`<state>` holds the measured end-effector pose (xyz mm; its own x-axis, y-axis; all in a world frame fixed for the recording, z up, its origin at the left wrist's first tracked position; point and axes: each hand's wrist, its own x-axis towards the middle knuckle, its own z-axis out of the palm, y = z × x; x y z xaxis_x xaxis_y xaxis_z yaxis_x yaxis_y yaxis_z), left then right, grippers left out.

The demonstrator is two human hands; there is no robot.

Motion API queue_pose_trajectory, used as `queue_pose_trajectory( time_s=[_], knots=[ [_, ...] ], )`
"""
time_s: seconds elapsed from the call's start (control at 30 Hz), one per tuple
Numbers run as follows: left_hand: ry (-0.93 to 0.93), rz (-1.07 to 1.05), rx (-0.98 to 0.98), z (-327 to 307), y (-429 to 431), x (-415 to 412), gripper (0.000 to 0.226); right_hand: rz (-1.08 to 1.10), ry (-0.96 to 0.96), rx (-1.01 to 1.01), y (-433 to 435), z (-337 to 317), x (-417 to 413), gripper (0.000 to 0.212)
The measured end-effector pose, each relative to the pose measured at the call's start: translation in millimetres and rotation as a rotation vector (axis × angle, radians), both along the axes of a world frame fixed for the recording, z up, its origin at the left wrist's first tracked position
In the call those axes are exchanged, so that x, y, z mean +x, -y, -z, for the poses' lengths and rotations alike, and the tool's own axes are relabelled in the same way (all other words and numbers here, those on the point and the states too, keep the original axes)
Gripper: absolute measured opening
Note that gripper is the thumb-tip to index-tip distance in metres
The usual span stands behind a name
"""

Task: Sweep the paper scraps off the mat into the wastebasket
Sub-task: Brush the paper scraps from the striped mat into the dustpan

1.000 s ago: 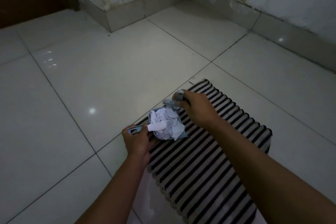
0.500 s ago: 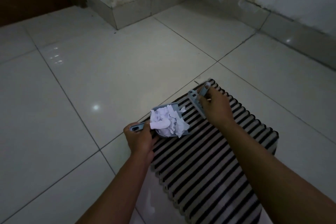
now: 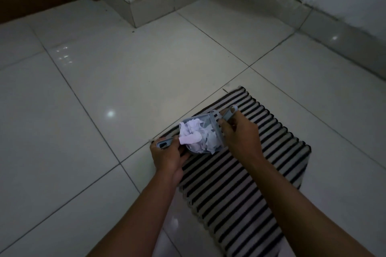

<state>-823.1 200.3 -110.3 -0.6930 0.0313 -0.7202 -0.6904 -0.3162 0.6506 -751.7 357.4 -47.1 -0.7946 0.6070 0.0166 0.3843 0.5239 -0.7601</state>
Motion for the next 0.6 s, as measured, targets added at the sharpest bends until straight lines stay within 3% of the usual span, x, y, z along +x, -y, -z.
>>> queue_pose_trajectory(
  time_s=[0.17, 0.5, 0.6],
  knots=[
    [-0.005, 0.058, -0.006, -116, 16, 22, 0.032, 0.031, -0.017, -0.066, 11, -116, 27, 0.021],
    [-0.042, 0.251, 0.023, -518, 22, 8, 0.029, 0.174, -0.067, -0.204, 16, -510, 60, 0.012],
    [-0.085, 0.317, 0.011, -595, 24, 5, 0.028, 0.194, -0.083, -0.239, 25, -590, 65, 0.011]
  ],
)
